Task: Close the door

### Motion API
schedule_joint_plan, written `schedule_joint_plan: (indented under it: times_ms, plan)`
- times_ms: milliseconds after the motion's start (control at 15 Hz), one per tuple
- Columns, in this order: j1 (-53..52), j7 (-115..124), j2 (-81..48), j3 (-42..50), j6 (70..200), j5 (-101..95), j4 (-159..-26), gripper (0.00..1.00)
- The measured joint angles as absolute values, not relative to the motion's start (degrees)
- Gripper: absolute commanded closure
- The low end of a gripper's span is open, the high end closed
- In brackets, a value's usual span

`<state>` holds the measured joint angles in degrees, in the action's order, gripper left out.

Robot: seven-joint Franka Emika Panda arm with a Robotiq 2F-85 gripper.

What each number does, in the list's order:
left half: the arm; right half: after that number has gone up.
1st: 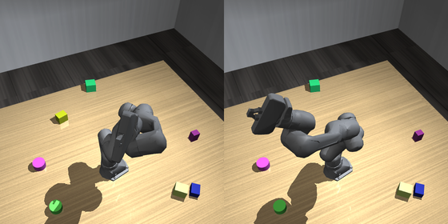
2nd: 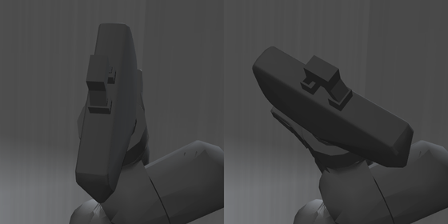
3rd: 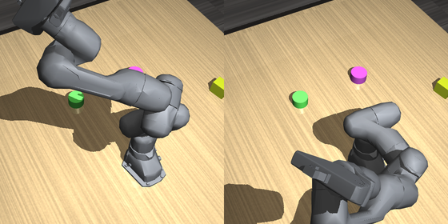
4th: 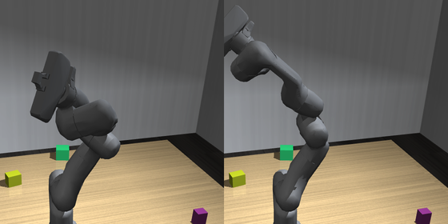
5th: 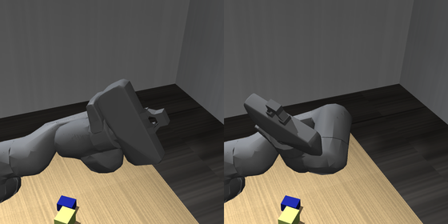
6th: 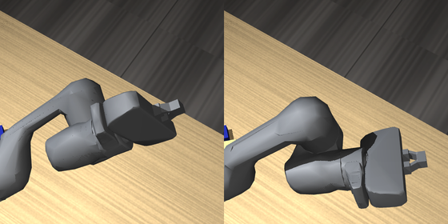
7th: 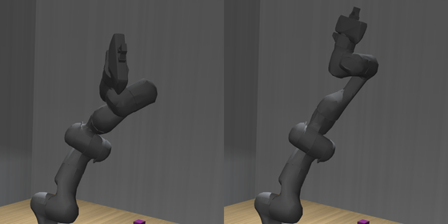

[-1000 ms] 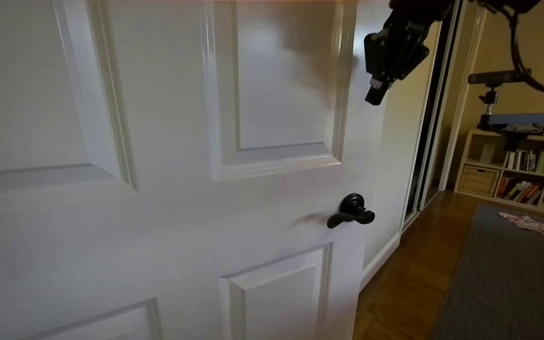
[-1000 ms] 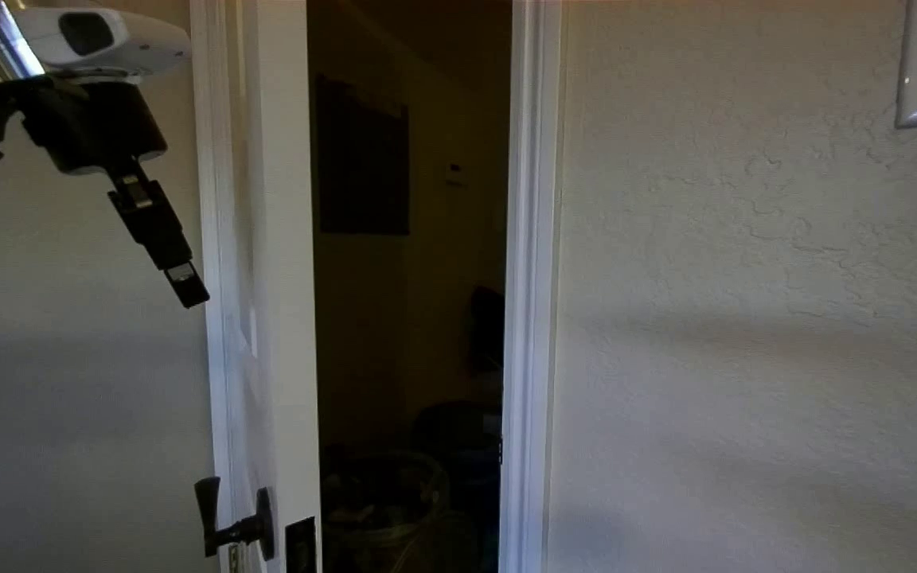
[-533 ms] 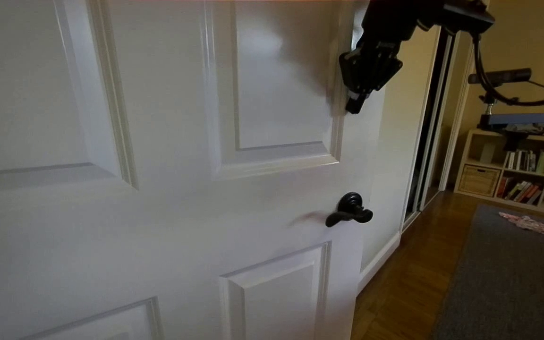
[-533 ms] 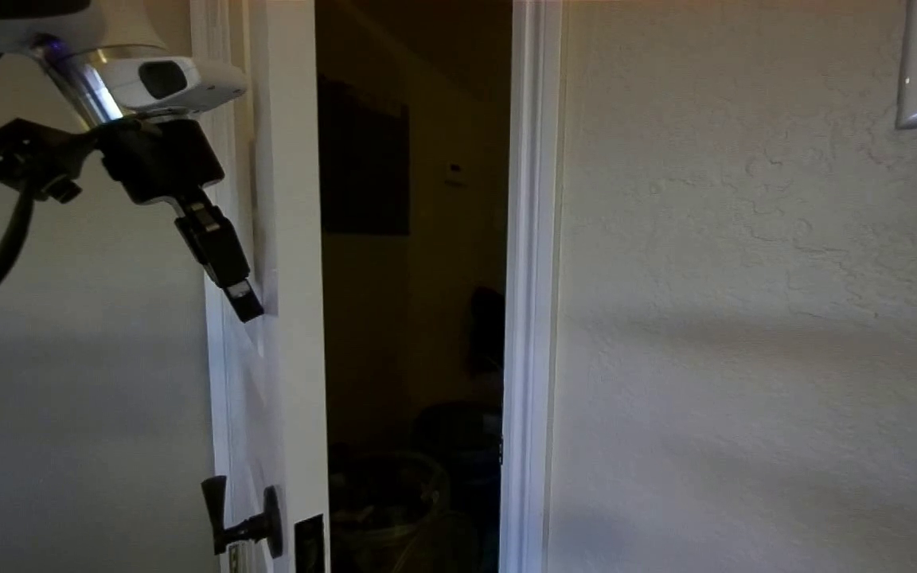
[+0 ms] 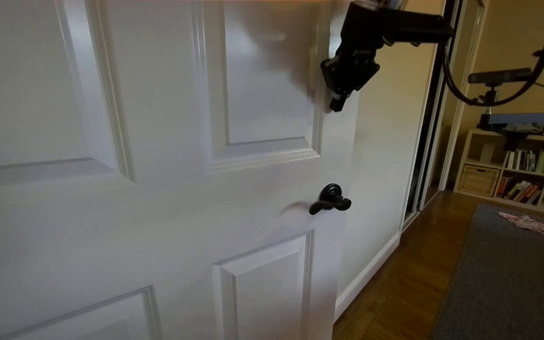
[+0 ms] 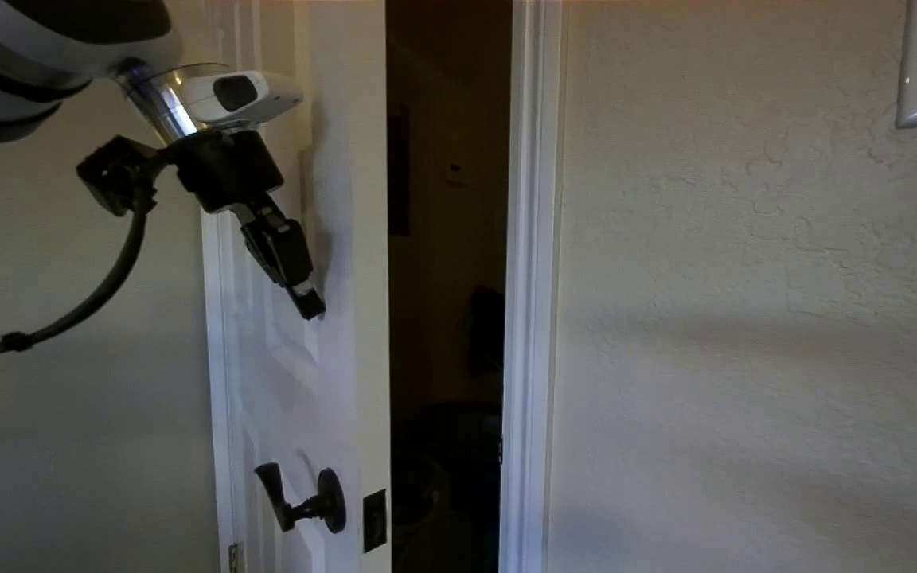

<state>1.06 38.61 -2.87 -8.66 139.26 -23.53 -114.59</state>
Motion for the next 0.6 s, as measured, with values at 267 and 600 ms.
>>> schedule_joint_plan:
  times_ms: [267,600]
  plan:
    - [-0.3,38.6,-6.9,-6.1,139.5,-23.7,-109.8,0.96]
    - [-2.7,38.6,-12.4,-3.2,139.6,-23.7,-103.7,0.96]
